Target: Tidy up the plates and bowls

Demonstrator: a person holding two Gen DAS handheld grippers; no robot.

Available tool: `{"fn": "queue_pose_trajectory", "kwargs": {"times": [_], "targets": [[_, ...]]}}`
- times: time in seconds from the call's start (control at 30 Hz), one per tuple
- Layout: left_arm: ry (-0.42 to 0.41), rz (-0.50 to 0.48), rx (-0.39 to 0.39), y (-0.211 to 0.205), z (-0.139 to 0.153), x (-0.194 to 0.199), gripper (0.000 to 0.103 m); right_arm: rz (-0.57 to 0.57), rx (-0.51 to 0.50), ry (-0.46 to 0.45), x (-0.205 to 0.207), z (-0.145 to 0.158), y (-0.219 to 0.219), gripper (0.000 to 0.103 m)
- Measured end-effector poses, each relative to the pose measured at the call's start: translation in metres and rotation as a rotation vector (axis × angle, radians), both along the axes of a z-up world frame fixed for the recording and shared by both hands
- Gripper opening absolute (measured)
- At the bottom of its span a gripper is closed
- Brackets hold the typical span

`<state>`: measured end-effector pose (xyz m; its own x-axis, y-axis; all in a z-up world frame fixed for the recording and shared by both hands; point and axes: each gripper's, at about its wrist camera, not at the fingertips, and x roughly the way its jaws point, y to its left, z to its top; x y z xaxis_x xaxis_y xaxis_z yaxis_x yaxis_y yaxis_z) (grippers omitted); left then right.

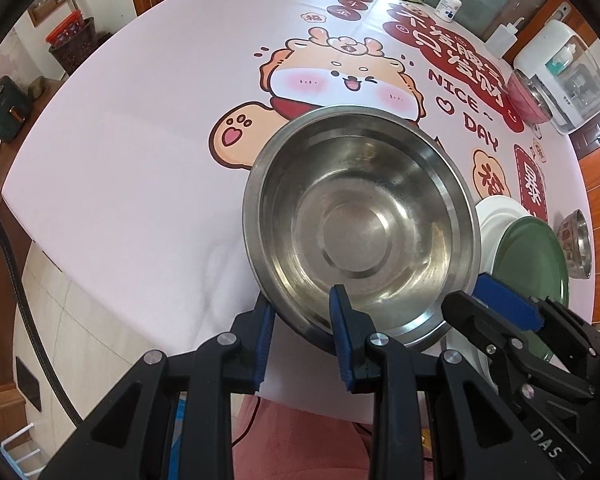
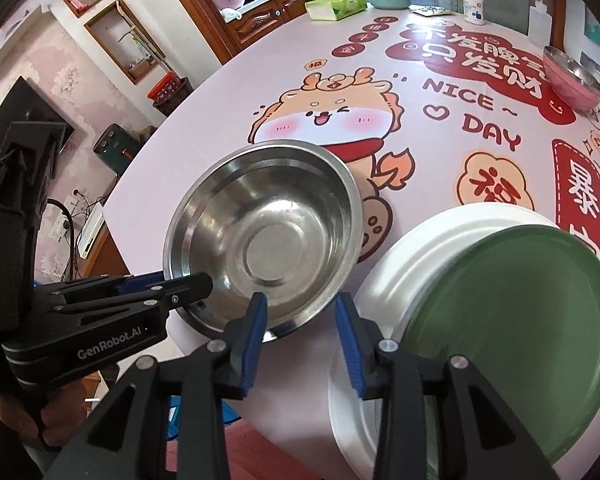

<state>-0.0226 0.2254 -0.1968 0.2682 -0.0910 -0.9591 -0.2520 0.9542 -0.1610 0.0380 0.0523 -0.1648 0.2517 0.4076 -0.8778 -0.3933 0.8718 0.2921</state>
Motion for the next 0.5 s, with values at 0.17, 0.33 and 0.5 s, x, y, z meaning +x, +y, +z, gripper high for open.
{"fn": "queue_pose_trajectory", "kwargs": {"times": [0.17, 0.33, 0.5], "targets": [[0.002, 0.005, 0.003, 0.001, 0.000, -0.003, 0.026, 0.003, -0.005, -0.019, -0.003, 0.004, -0.001, 0.046], [-0.016, 0.020, 0.012, 0.001, 0.003, -0.008, 0.030, -0.014, -0.017, -0.045, -0.008, 0.007, -0.008, 0.046], [-0.035, 0.015, 0.040, -0.001, 0.005, -0.012, 0.034, -0.047, 0.017, -0.104, -0.018, 0.018, -0.022, 0.046]]}}
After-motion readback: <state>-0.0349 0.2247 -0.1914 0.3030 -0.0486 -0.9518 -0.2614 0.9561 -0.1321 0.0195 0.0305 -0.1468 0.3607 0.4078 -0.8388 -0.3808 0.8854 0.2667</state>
